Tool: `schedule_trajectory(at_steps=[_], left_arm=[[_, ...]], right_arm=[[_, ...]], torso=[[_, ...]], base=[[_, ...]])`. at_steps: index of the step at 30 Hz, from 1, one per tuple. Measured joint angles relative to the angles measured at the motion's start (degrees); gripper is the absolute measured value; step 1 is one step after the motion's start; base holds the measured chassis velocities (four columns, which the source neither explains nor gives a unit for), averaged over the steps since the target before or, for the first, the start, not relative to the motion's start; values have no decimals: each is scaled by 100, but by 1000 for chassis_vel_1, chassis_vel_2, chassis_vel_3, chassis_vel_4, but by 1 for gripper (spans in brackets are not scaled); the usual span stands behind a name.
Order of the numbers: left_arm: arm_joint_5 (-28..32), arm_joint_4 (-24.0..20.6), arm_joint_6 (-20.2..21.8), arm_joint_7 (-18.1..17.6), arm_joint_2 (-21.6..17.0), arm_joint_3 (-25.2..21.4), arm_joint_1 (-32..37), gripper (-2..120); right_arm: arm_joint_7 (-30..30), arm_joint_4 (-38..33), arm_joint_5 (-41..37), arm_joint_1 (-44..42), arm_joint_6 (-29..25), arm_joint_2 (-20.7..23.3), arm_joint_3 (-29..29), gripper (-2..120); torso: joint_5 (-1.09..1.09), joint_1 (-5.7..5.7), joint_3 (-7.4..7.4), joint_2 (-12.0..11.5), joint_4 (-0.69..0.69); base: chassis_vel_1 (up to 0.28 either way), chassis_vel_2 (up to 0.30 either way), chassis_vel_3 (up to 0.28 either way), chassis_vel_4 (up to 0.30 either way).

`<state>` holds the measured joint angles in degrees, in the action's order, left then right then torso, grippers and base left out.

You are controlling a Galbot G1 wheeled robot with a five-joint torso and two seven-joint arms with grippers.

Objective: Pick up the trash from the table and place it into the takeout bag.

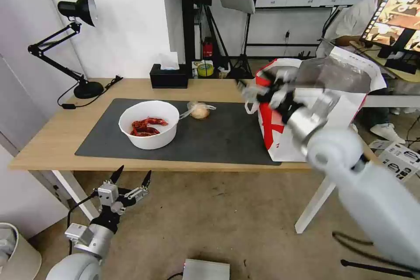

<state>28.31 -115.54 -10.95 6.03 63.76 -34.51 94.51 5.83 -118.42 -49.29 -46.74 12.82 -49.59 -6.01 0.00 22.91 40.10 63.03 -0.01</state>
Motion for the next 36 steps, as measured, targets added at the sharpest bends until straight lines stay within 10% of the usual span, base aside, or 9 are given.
schedule_trajectory(at_steps=[36], left_arm=[[-112,80,-150,11,150,96,96,100]], right_arm=[[352,-81,2690,-3867,-1965,-951,-608,100]], torso=[[0,1,0,0,0]], base=[[0,0,0,0]])
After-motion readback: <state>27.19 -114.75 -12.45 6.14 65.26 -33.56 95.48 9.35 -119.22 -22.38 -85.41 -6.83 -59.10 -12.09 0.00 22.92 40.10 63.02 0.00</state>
